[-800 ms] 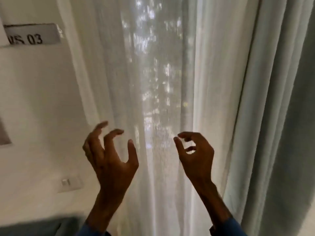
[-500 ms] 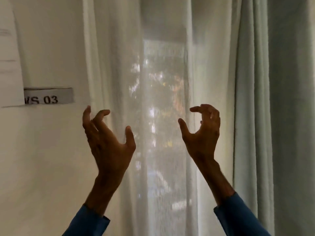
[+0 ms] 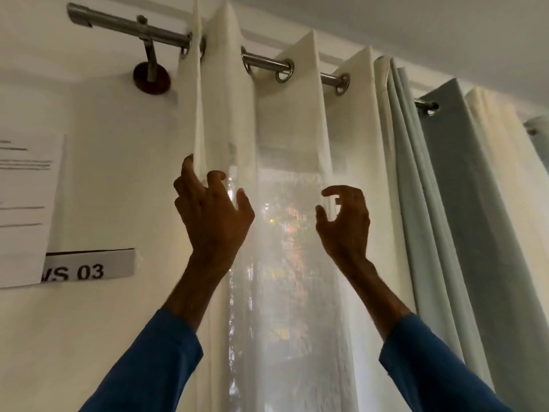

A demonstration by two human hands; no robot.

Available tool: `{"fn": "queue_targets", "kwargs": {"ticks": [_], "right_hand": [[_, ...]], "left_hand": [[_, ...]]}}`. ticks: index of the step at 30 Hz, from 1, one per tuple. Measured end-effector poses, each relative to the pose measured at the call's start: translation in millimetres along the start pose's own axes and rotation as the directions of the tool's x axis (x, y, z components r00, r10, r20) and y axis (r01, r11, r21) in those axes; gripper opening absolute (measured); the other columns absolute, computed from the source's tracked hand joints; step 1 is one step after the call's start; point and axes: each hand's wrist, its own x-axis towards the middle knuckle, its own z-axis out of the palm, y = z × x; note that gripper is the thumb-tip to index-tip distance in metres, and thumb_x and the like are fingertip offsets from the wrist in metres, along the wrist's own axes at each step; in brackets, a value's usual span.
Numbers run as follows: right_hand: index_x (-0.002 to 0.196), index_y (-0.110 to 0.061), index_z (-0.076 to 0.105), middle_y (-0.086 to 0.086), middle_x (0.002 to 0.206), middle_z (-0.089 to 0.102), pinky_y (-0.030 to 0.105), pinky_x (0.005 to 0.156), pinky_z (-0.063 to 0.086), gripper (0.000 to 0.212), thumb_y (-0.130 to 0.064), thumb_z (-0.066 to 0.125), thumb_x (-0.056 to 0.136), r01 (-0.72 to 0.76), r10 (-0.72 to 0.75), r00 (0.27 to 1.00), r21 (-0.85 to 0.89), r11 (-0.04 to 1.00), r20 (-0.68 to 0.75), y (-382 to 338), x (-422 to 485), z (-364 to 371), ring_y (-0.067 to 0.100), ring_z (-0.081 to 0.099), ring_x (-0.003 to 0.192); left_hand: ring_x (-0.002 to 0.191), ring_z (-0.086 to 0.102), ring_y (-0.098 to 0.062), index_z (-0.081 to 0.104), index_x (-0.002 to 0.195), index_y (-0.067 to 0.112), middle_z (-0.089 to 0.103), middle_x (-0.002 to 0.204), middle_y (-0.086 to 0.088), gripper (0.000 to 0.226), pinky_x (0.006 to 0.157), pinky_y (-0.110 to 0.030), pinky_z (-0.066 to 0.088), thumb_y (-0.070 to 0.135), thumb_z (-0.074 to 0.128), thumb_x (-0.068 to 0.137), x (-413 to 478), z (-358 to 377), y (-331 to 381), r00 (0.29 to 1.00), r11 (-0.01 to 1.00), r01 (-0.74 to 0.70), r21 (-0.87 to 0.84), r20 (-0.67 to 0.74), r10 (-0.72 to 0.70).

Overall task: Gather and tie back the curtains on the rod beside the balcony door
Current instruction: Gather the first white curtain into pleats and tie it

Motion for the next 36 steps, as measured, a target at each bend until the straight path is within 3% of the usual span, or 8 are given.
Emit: {"fn": "queue_targets", "kwargs": {"ticks": [4,9,15,17,20,29,33,36], "right_hand": [[0.117,-0.02,0.059,-0.001,0.114,0.063,0.023,0.077,0.055,0.036,-0.012,0.076,0.086,-0.098,0.098,0.995,0.086,0.991,0.004,-0.8,22.4,-3.6,0.013,0.065,0.087],[0.135,-0.015,0.05,-0.006,0.099,0.062,0.003,0.054,0.039,0.057,-0.027,0.078,0.087,-0.244,0.236,0.969,0.141,0.959,0.072,14.9,31.4,-4.1,-0.002,0.058,0.065],[0.123,-0.014,0.067,0.005,0.108,0.076,0.018,0.068,0.047,0.042,-0.031,0.078,0.086,-0.179,0.173,0.983,0.13,0.975,0.057,29.9,64.1,4.4,0.01,0.065,0.076],[0.116,-0.013,0.071,0.005,0.108,0.076,0.019,0.069,0.045,0.033,-0.029,0.076,0.088,-0.15,0.145,0.988,0.095,0.984,0.059,28.4,73.4,7.2,0.011,0.065,0.079],[0.112,-0.013,0.073,0.004,0.108,0.076,0.021,0.077,0.042,0.028,-0.031,0.073,0.09,-0.137,0.136,0.99,0.06,0.989,0.029,26.8,86.3,11.5,0.018,0.071,0.09],[0.1,-0.015,0.072,0.004,0.096,0.074,0.029,0.074,0.047,0.014,-0.024,0.066,0.092,-0.119,0.125,0.989,0.066,0.991,-0.083,42.2,101.6,9.8,0.024,0.07,0.084],[0.115,-0.016,0.065,0.003,0.112,0.068,0.018,0.066,0.045,0.027,-0.024,0.073,0.09,0.06,-0.049,0.993,0.113,0.992,-0.104,33.6,90.9,1.2,0.013,0.063,0.086],[0.107,-0.019,0.068,0.003,0.111,0.064,0.031,0.073,0.054,0.017,-0.024,0.072,0.09,0.213,-0.213,0.977,0.053,0.976,0.009,20.2,76.3,10.8,0.017,0.061,0.094]], "left_hand": [[0.141,0.032,-0.031,0.072,0.101,0.018,0.03,0.159,-0.008,0.027,0.107,-0.046,0.035,0.039,0.058,0.091,-3.6,-7.2,10.0,0.997,0.98,-0.049,0.194,-0.048,0.059],[0.137,0.039,-0.029,0.074,0.089,0.018,0.044,0.151,-0.005,0.015,0.108,-0.041,0.034,0.02,0.06,0.095,-14.9,5.2,12.9,0.965,0.965,-0.177,0.191,-0.16,0.208],[0.092,0.07,-0.016,0.076,0.092,0.007,0.075,0.101,-0.007,0.011,0.083,-0.03,0.059,0.002,0.066,0.091,-10.9,56.4,44.1,0.99,0.939,-0.139,-0.316,-0.012,0.142],[0.084,0.065,0.0,0.077,0.09,0.006,0.077,0.091,-0.005,0.009,0.084,-0.004,0.048,0.004,0.068,0.091,-8.7,62.5,59.9,0.997,0.891,-0.046,-0.452,0.04,0.072],[0.09,0.065,0.003,0.079,0.094,0.004,0.078,0.094,-0.003,0.012,0.08,0.006,0.035,0.01,0.068,0.093,-0.6,61.0,79.2,0.99,0.824,-0.012,-0.566,0.108,0.089],[0.094,0.066,-0.008,0.076,0.109,0.003,0.076,0.109,-0.009,0.025,0.087,-0.023,0.054,0.022,0.068,0.095,7.2,87.8,124.5,0.868,0.737,0.208,-0.643,0.468,0.163],[0.088,0.069,-0.021,0.073,0.093,0.001,0.074,0.094,-0.011,0.017,0.077,-0.03,0.054,0.016,0.064,0.096,-2.4,69.6,114.3,0.869,0.856,-0.037,-0.515,0.407,0.282],[0.113,0.06,-0.015,0.074,0.103,0.012,0.07,0.118,-0.002,0.024,0.097,-0.032,0.051,0.032,0.063,0.095,-22.7,33.0,86.5,0.909,0.902,-0.213,-0.375,0.263,0.324]]}}
